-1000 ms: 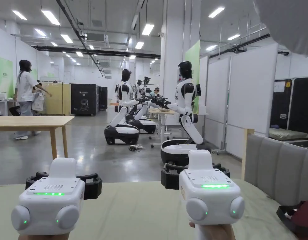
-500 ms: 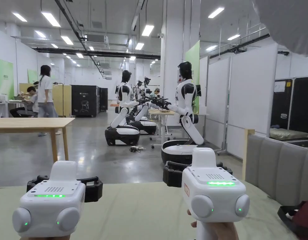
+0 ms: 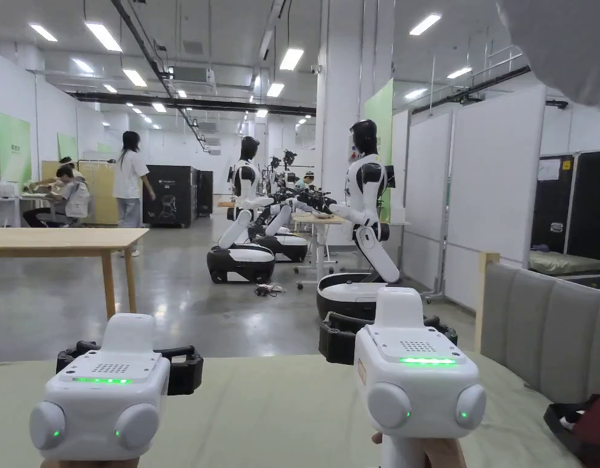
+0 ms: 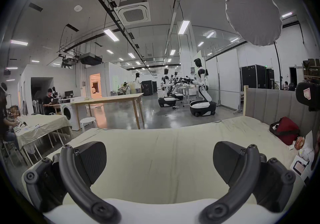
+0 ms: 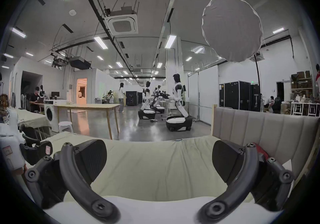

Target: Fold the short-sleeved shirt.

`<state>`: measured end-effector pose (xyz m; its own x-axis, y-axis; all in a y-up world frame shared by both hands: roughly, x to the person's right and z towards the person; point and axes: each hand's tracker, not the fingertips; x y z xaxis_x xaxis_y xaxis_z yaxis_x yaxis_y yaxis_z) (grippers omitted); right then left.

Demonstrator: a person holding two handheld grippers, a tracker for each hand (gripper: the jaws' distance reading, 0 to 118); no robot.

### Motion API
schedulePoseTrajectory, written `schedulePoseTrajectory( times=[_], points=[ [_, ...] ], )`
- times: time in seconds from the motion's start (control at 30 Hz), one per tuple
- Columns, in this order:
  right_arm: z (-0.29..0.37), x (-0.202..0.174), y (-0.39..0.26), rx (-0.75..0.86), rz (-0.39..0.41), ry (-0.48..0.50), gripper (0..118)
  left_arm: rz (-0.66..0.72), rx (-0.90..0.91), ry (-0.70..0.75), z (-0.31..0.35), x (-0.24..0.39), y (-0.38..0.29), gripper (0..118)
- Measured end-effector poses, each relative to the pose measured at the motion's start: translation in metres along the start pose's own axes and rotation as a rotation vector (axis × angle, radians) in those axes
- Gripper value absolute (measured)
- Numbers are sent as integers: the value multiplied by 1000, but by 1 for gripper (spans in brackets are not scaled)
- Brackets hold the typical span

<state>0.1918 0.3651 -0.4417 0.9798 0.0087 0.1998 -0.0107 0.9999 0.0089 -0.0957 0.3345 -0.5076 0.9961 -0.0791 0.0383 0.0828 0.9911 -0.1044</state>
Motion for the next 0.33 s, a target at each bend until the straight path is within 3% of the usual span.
schedulePoseTrajectory(
  times=[0.17,0.33],
  points=[
    [1,1,1,16,-28,-54,118,3,-3,7,-1,-2,-1,118],
    [0,6,4,-12,-35,-11,118,11,-9,13,-1,-4,-1,118]
  ],
)
